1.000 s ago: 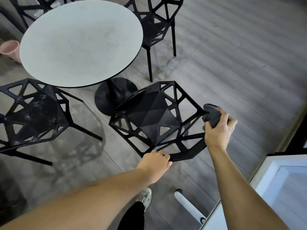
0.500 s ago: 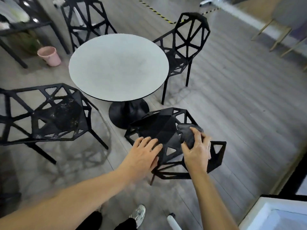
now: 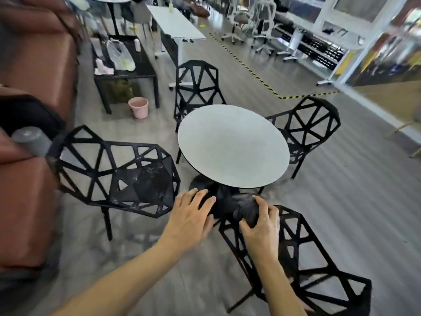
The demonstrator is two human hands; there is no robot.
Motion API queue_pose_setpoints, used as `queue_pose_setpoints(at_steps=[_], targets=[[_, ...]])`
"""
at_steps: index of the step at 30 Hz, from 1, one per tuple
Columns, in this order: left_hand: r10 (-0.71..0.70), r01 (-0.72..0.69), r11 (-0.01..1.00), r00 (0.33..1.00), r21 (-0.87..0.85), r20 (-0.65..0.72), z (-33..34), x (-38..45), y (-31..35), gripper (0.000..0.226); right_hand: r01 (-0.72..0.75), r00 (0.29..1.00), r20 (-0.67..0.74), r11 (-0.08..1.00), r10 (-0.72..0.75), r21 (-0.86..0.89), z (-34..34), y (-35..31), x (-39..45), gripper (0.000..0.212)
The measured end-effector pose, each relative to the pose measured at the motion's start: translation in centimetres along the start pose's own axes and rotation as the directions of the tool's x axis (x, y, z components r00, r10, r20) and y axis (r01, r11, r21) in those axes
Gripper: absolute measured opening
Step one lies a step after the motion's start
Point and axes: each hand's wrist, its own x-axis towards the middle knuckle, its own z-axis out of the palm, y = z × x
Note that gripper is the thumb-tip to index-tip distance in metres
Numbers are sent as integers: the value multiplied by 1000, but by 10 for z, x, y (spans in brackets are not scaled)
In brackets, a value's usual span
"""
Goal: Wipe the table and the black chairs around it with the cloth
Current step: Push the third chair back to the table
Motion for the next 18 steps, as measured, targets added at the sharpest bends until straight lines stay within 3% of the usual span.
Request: queue_pose_setpoints(at_steps=[9, 18], targets=[[-245, 247, 967, 969, 59, -40, -54, -41, -166, 45, 108, 989, 88, 990, -116, 86, 119, -139, 6, 73], [-490, 493, 867, 870, 73, -60, -74, -66, -287, 43, 226, 941, 221, 963, -255, 147, 219, -233, 27, 70]])
